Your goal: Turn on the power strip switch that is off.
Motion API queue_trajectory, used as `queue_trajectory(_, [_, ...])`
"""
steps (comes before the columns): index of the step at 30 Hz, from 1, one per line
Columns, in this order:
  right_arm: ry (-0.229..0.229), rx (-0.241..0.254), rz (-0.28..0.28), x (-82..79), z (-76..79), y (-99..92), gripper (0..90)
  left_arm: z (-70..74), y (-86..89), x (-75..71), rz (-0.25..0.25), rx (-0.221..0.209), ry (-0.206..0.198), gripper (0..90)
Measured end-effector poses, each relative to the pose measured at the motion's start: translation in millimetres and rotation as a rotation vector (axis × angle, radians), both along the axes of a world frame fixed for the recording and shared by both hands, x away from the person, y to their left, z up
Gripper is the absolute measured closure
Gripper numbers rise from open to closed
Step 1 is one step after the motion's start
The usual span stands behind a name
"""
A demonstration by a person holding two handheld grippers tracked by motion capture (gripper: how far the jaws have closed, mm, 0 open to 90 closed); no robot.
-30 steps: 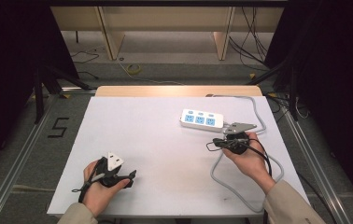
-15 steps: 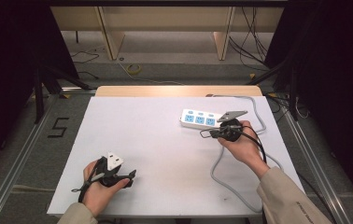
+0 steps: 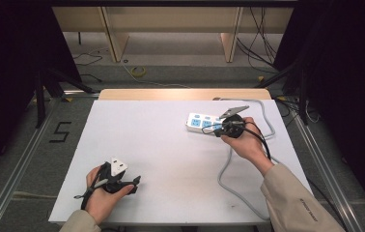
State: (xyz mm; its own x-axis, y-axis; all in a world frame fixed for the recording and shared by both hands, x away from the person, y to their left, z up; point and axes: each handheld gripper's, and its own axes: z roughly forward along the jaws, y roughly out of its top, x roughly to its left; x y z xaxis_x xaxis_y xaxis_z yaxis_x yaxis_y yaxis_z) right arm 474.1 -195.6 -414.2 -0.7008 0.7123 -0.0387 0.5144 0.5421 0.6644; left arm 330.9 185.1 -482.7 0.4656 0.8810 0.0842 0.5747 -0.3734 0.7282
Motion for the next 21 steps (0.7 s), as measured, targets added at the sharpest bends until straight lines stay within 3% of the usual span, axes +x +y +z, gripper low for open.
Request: queue_trajectory(21, [0.019,-0.033,-0.014,29.5,7.0,19.8,90.0,-0.1,0.2,0.1,0.004,-0.006,-0.002,20.9])
